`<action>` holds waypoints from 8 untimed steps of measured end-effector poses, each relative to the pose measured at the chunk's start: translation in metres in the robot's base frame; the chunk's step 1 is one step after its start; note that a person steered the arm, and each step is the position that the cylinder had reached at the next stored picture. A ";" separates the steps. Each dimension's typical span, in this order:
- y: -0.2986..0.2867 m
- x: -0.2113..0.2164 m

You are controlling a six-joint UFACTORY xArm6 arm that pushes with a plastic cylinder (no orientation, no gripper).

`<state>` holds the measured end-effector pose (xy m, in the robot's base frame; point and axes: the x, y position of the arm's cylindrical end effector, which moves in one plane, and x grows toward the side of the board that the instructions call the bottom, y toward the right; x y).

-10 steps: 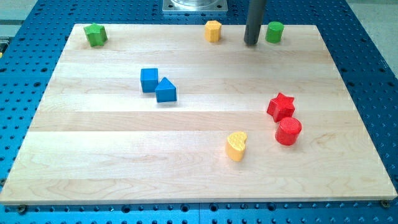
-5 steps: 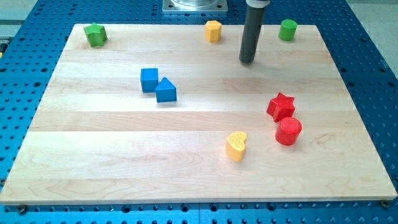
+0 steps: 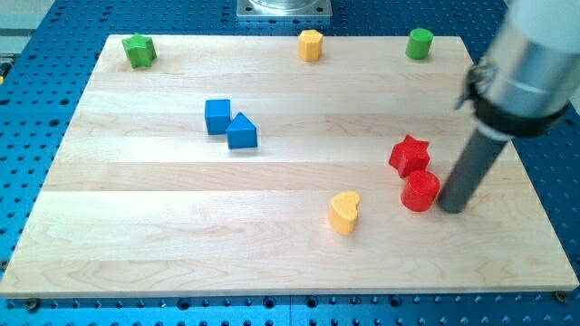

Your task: Drag the red circle to the center left side of the board

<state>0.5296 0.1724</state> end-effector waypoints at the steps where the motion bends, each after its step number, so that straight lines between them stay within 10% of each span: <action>1: -0.062 -0.010; 3: -0.191 -0.038; 8: -0.155 -0.041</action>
<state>0.4889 0.0170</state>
